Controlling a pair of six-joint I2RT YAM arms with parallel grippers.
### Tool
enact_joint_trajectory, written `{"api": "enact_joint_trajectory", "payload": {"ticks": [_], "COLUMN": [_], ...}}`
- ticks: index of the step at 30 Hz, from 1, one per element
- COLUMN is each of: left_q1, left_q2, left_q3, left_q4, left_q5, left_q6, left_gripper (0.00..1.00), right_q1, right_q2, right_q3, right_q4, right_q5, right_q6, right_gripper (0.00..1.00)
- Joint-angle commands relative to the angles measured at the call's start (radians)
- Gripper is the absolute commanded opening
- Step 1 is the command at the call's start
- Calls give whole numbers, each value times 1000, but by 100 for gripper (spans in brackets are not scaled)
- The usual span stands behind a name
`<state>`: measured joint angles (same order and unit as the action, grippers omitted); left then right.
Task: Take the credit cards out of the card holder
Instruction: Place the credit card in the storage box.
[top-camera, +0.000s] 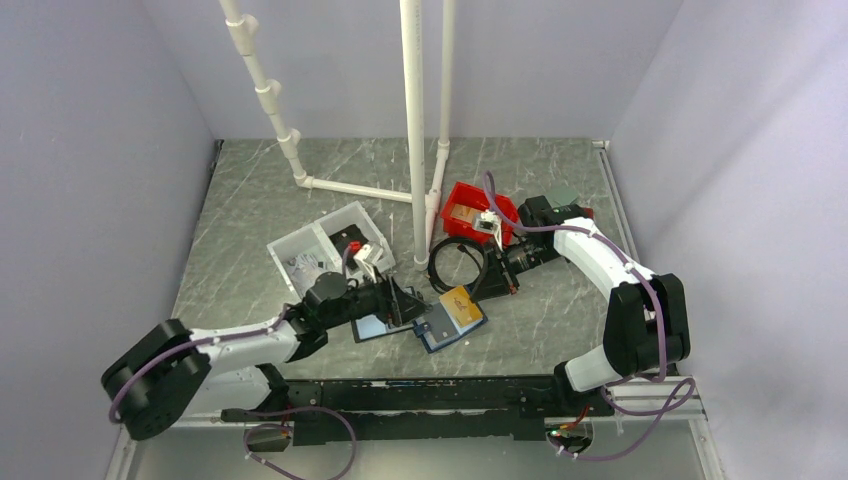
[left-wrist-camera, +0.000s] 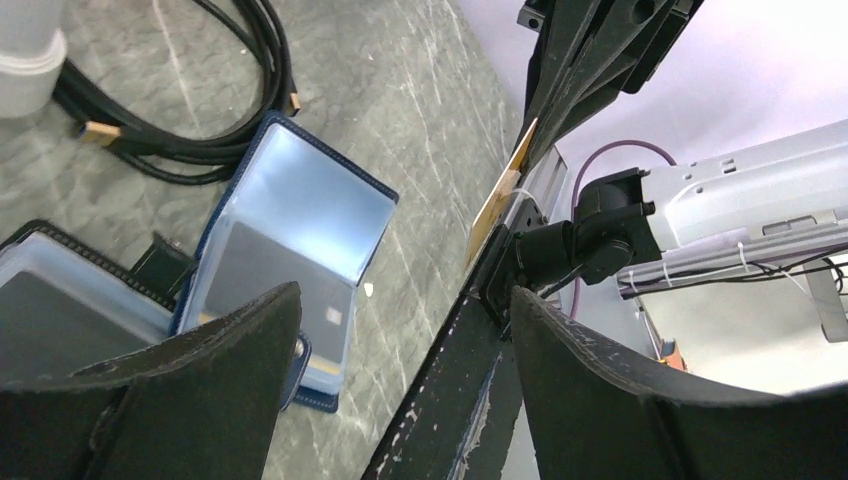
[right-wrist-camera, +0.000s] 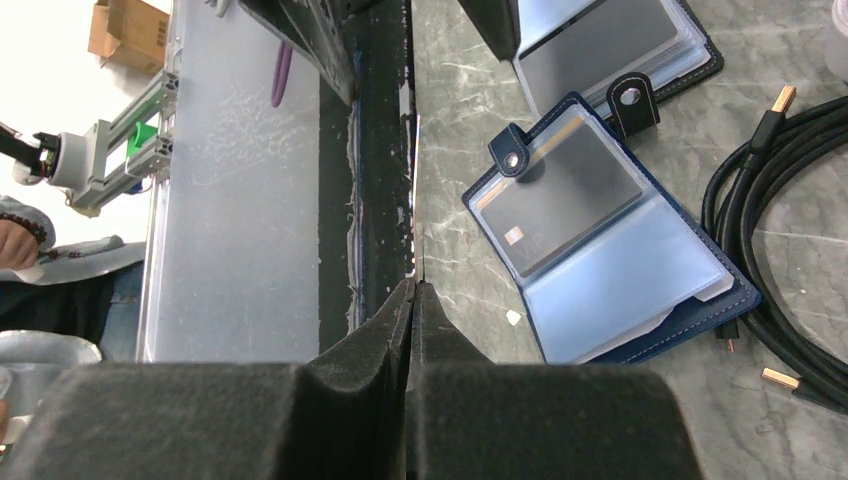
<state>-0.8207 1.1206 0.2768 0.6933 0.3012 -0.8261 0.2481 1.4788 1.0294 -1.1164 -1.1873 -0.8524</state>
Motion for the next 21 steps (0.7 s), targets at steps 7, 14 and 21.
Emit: {"api": "enact_joint_trajectory", "payload": {"ticks": [7, 14, 21], "left_q1": [-64, -73, -72], "left_q2": [165, 256, 351], "left_q3": [107, 153, 209], "left_q4": [239, 284, 332], "left_q5": [34, 57, 139], "left_q6": [69, 59, 34], "left_gripper": [79, 69, 28], "right_q1": [-5, -4, -4], "right_q2": [-9, -9, -10], "right_q3": [9, 8, 9], "right_q4": [2, 2, 0], "right_q5": [-34, -35, -34], "right_q6": [-28, -29, -30], "right_gripper": [0, 0, 0]}}
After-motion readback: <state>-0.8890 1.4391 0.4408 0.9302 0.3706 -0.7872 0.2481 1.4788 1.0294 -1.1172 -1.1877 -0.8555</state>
